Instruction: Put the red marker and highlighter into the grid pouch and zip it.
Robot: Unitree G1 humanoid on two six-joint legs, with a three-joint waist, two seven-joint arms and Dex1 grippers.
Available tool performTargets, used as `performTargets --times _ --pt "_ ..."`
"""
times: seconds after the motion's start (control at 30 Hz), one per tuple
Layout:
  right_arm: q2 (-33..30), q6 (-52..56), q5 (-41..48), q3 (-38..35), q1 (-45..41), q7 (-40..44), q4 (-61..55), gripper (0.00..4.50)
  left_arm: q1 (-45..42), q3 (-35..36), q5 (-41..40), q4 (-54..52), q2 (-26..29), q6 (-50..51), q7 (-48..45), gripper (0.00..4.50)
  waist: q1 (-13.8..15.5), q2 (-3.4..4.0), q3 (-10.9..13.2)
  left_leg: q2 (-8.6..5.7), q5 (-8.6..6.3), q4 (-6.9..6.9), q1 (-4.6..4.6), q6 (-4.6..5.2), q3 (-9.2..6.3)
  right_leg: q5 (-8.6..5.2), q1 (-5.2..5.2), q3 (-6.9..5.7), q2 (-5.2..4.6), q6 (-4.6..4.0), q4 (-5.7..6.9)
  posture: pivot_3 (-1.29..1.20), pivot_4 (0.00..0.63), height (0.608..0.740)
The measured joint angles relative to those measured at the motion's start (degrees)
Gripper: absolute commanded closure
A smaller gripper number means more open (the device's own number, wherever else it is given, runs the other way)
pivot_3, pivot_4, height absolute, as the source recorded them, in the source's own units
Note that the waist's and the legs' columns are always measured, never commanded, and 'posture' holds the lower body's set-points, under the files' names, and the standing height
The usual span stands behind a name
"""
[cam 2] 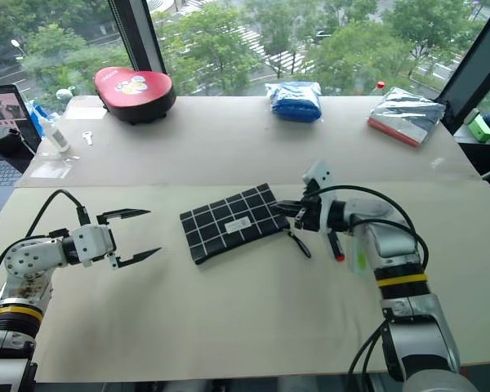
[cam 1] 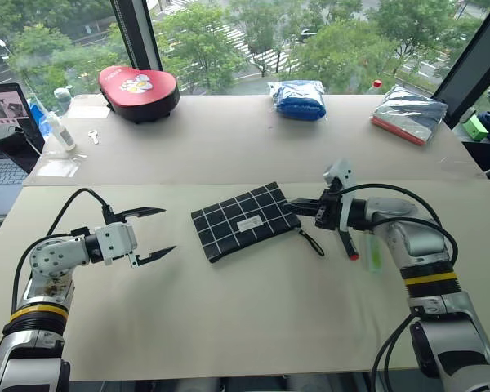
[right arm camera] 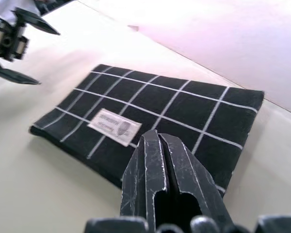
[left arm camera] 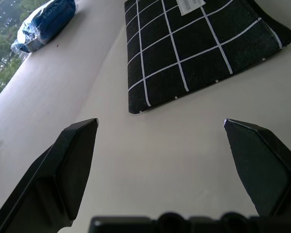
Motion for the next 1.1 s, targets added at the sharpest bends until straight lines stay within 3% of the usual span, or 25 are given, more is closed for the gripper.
performTargets --times 0.17,0.4,0.7,1.1 --pt "-0.6 -3.1 -7.7 7.2 0.6 -0.9 0.3 4.44 0.0 -2.7 1.8 -2.4 -1.4 -2.7 0.2 0.0 0.1 0.01 0.0 -0.04 0.0 0.07 -0.07 0.0 0.03 0.0 -0.01 0.0 -0.02 0.0 -0.04 0.0 0.15 0.74" --pt "-2.6 -7.1 -13.0 10.2 -0.3 -0.9 -0.2 4.44 -0.9 -4.7 6.7 -2.1 -1.4 -9.1 2.9 0.0 0.3 -0.02 0.0 -0.03 0.0 0.13 0.12 0.01 0.01 0.0 0.22 -0.01 -0.02 0.0 -0.08 0.0 0.15 0.74" --pt "-2.6 -8.0 -13.7 10.4 -0.3 -0.7 -0.2 4.44 -4.0 -8.9 15.3 0.0 -4.1 -18.8 10.6 0.0 0.2 -0.04 0.0 -0.03 0.0 0.14 0.15 0.01 0.02 0.01 0.22 0.0 -0.02 0.0 -0.04 0.0 0.15 0.74" --pt "-2.6 -7.7 -13.7 10.2 0.1 -0.5 -1.3 4.44 -9.3 -12.2 23.5 5.5 -5.9 -23.9 21.2 0.0 0.2 -0.05 0.0 -0.04 0.0 0.15 0.13 0.01 0.02 0.01 0.2 0.0 -0.01 0.01 0.02 0.0 0.15 0.74"
